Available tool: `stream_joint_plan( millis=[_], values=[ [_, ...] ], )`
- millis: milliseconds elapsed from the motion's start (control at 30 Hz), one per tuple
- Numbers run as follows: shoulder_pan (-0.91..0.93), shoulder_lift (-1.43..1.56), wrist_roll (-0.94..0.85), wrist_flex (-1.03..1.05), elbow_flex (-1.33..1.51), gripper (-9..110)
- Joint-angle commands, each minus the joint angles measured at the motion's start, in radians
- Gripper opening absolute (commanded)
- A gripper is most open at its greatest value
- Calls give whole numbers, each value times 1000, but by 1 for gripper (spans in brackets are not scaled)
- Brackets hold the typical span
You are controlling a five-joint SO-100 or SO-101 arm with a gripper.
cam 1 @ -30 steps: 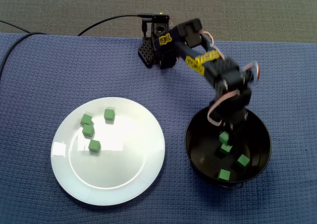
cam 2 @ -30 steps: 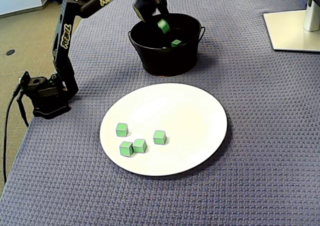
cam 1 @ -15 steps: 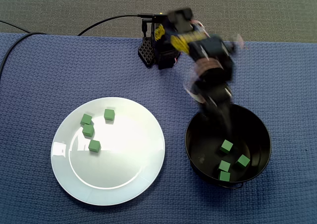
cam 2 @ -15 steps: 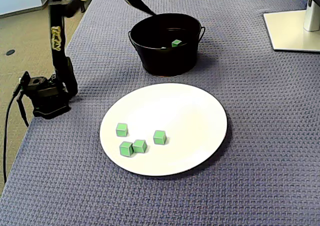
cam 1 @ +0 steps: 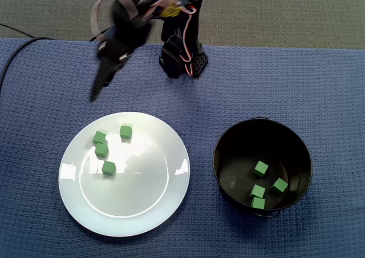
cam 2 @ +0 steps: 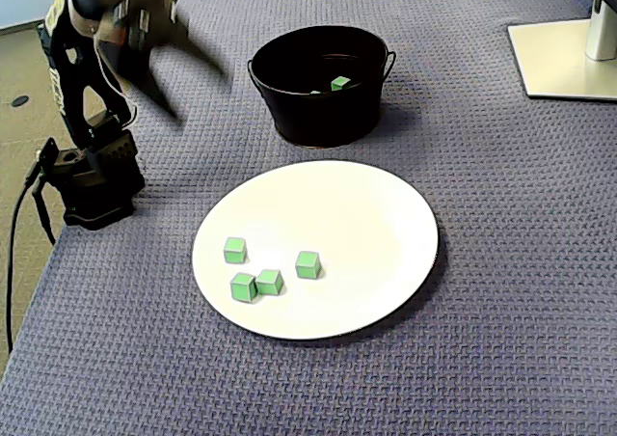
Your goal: Pick up the items on the white plate and put them in the black container.
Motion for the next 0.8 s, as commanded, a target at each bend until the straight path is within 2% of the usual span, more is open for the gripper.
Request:
stream_joint_plan(
  millis=[0, 100, 233, 767],
  values=[
    [78, -64, -130, -153, 270, 35],
    [71, -127, -221, -253, 396, 34],
    [25, -221, -276, -302, 417, 31],
    [-91, -313, -310, -388, 520, 29]
  ],
)
